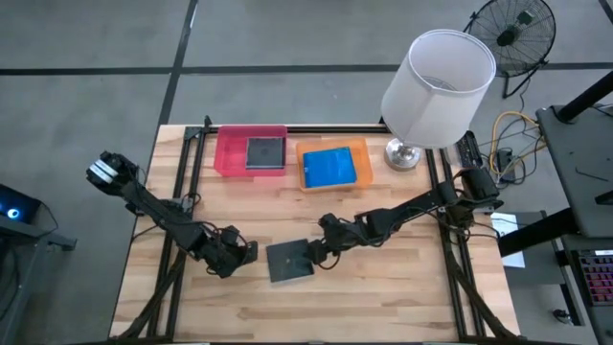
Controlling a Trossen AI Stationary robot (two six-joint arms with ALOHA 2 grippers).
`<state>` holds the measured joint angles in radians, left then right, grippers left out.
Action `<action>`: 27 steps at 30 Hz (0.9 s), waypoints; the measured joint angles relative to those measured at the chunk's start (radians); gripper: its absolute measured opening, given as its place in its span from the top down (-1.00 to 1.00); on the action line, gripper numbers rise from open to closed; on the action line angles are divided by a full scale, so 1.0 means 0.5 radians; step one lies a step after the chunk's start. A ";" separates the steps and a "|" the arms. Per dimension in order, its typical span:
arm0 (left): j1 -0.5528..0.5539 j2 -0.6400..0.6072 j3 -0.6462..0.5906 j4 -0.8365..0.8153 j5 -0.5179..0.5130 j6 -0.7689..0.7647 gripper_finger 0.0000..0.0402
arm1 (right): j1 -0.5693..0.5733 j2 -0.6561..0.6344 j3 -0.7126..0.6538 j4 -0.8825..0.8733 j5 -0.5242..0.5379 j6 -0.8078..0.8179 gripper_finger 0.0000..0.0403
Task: Pick & place jewel cases by type
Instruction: Put the black CD case into the pink bin
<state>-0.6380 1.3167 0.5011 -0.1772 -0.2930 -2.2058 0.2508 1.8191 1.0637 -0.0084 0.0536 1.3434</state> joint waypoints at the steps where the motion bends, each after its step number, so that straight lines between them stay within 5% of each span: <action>1: 0.000 0.028 0.000 0.035 0.009 -0.009 1.00 | 0.001 0.000 -0.005 -0.002 0.000 0.010 -0.84; 12: -0.002 0.257 0.000 0.335 0.006 -0.054 1.00 | 0.001 0.002 -0.030 -0.002 0.006 0.134 -0.84; 27: 0.002 0.406 0.089 0.352 -0.007 -0.057 1.00 | 0.024 0.115 -0.014 0.113 0.033 0.188 -0.84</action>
<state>-0.6369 1.5196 0.5453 -0.0011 -0.2964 -2.2343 0.2626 1.8763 1.0565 0.0479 0.0700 1.4376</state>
